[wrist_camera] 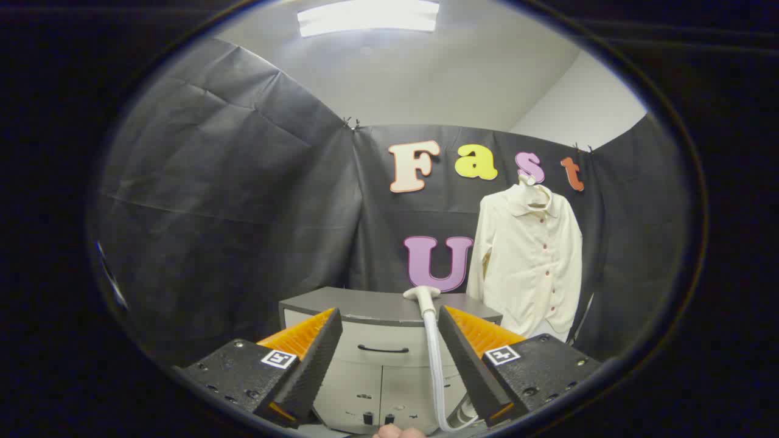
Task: Iron the clothes twice with a garment steamer, once on the left side and once on the right side.
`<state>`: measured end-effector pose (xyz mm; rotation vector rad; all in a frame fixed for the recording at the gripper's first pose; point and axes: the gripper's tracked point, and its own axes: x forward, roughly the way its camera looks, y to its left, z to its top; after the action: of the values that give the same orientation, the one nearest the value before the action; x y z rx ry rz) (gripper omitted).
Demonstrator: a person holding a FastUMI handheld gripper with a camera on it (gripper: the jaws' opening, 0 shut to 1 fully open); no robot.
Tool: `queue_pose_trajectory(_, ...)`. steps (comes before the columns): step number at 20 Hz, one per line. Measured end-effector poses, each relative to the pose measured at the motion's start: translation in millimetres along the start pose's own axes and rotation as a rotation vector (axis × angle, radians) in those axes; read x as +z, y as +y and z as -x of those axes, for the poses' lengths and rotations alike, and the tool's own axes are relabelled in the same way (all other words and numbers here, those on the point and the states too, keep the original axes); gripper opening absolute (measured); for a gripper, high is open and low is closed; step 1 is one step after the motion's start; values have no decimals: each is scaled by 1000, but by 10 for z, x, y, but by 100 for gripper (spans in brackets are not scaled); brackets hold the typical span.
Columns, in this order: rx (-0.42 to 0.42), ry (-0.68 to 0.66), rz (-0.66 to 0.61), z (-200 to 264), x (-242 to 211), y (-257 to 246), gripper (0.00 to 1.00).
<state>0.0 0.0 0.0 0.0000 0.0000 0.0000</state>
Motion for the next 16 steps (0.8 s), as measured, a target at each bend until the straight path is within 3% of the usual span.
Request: queue_pose_trajectory(16, -4, 42, -42, -84, -235, -65, 97)
